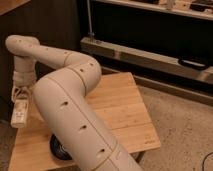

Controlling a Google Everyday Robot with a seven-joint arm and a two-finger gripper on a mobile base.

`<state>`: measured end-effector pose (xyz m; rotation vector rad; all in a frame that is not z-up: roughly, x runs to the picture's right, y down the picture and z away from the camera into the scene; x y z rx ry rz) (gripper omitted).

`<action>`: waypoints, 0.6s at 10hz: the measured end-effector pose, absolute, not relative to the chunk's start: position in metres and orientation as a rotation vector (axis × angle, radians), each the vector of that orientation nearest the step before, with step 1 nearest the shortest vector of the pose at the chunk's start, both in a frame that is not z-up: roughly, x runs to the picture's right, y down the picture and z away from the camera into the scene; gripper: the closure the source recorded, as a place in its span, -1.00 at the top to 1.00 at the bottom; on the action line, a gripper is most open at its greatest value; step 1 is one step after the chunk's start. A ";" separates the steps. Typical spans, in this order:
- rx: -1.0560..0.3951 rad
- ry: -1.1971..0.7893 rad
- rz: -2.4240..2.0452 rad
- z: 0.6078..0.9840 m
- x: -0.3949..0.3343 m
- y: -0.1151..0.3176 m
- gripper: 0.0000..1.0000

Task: Place the bottle in the ceramic bowl

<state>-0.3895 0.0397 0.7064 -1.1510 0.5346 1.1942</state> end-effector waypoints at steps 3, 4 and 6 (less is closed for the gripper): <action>-1.186 0.471 1.218 0.723 -0.349 0.051 -1.00; -1.202 0.436 1.232 0.731 -0.320 0.058 -1.00; -1.236 0.382 1.246 0.741 -0.273 0.070 -1.00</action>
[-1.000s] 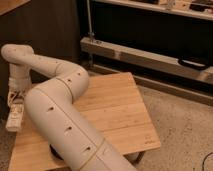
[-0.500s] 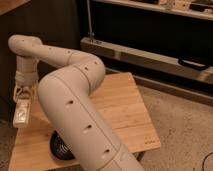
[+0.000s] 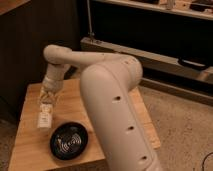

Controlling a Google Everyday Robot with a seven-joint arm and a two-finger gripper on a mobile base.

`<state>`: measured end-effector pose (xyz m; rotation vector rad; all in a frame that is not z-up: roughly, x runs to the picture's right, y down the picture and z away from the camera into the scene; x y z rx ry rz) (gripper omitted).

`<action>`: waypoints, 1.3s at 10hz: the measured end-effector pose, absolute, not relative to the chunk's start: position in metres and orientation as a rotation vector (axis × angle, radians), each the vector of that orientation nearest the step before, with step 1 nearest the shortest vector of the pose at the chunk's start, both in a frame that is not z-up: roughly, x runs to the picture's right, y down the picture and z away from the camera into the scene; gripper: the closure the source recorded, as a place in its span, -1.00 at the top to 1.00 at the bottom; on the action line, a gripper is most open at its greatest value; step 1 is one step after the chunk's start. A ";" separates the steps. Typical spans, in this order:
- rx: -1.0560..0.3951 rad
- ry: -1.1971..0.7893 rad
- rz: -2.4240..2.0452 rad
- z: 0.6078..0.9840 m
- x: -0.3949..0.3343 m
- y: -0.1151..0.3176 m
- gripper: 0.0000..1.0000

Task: Place the bottle in the ceramic bowl

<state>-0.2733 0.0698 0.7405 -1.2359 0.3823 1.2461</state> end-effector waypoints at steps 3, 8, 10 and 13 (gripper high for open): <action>-1.274 0.320 1.233 0.746 -0.233 0.077 -1.00; -1.310 0.174 1.105 0.741 -0.238 0.084 -1.00; -1.321 0.140 1.044 0.736 -0.241 0.091 -1.00; -1.329 0.149 1.008 0.728 -0.220 0.102 -1.00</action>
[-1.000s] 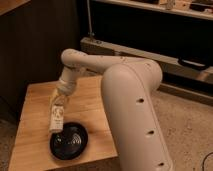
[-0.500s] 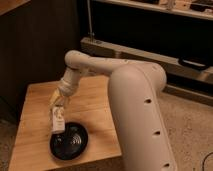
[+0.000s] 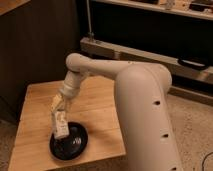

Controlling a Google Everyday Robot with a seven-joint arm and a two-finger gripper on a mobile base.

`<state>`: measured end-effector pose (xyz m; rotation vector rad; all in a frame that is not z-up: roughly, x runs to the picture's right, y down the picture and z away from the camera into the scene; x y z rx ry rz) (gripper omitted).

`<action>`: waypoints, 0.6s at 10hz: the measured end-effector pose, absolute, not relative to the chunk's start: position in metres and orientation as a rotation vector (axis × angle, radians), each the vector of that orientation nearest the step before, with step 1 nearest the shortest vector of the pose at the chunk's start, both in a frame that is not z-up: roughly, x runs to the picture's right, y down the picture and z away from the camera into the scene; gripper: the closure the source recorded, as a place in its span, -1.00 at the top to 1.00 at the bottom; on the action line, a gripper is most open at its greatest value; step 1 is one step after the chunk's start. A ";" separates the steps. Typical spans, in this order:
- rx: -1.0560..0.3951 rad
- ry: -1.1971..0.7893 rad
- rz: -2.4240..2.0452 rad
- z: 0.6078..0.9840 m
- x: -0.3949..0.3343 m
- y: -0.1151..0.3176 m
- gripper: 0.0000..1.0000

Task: Place the bottle in the ceramic bowl

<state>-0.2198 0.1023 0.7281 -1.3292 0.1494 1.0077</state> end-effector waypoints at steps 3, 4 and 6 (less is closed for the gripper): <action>-1.342 0.179 0.965 0.721 -0.207 0.115 -1.00; -1.354 0.185 0.942 0.715 -0.199 0.120 -1.00; -1.376 0.188 0.900 0.708 -0.195 0.126 -1.00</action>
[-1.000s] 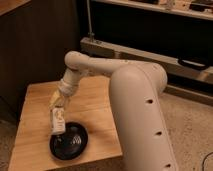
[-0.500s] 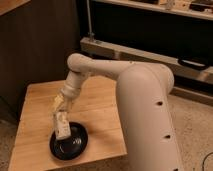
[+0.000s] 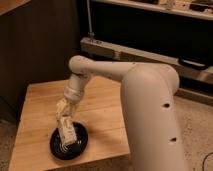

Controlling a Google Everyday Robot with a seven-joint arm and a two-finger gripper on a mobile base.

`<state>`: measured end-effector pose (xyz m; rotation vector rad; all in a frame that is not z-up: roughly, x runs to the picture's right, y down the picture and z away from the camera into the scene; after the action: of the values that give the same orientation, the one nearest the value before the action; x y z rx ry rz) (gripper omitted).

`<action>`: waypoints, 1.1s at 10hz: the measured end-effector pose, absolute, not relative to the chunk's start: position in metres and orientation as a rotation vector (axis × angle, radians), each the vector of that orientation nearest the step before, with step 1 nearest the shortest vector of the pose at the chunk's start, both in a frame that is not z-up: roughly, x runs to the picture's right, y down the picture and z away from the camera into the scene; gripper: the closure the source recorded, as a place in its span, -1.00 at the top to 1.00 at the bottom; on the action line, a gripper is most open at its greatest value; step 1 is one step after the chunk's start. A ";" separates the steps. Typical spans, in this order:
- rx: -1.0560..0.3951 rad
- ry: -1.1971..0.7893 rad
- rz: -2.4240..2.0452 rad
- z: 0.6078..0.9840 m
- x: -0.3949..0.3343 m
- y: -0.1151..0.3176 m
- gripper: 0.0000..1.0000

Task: Place the bottle in the ceramic bowl

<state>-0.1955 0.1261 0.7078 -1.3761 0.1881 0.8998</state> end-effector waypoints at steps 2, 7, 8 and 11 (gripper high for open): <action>-1.412 0.178 0.859 0.709 -0.195 0.129 -1.00; -1.413 0.178 0.855 0.709 -0.196 0.130 -0.34; -1.413 0.178 0.857 0.709 -0.195 0.129 -0.15; -1.413 0.178 0.856 0.709 -0.195 0.129 0.35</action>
<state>-0.1954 0.1293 0.7093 -1.4130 0.1780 0.8565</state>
